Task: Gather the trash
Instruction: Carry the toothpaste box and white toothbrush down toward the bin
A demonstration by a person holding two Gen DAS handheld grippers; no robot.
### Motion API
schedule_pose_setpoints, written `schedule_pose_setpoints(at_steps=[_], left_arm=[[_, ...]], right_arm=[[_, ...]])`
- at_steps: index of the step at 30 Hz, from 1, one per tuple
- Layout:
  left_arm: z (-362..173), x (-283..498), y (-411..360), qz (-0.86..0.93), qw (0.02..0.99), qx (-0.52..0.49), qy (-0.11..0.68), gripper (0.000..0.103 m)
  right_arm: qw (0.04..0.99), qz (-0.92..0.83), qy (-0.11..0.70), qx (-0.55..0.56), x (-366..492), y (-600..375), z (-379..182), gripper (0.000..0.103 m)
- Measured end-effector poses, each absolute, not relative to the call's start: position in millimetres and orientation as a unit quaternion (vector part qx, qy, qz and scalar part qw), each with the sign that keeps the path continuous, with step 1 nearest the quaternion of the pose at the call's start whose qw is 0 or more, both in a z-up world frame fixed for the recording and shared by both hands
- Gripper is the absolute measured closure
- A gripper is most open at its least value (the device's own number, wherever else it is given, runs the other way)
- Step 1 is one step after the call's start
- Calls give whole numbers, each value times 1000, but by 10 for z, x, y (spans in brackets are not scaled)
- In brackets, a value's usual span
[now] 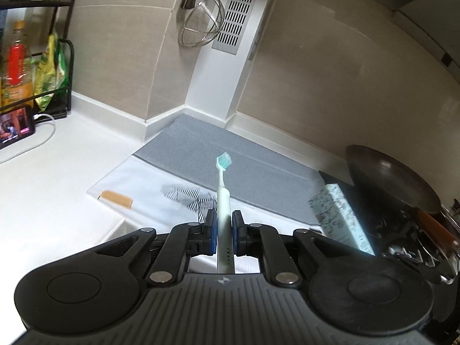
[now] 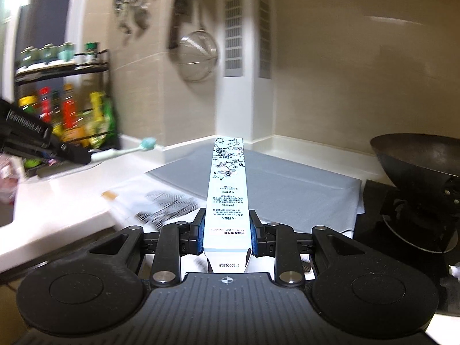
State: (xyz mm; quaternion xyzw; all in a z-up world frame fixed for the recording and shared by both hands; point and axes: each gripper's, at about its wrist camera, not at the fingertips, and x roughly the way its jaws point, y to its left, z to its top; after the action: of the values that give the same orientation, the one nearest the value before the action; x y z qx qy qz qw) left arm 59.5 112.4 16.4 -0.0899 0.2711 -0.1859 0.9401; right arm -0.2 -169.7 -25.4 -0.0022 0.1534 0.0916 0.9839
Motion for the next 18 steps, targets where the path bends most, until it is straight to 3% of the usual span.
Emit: schedule_pose_setpoints(at_steps=[11, 18], left_arm=[[-147, -239, 1271, -204, 926, -79, 309, 93], [-592, -458, 1189, -215, 907, -61, 357, 93]], right_arm=[[966, 165, 196, -39, -633, -1338, -476, 73], [947, 175, 267, -45, -700, -1220, -858, 73]])
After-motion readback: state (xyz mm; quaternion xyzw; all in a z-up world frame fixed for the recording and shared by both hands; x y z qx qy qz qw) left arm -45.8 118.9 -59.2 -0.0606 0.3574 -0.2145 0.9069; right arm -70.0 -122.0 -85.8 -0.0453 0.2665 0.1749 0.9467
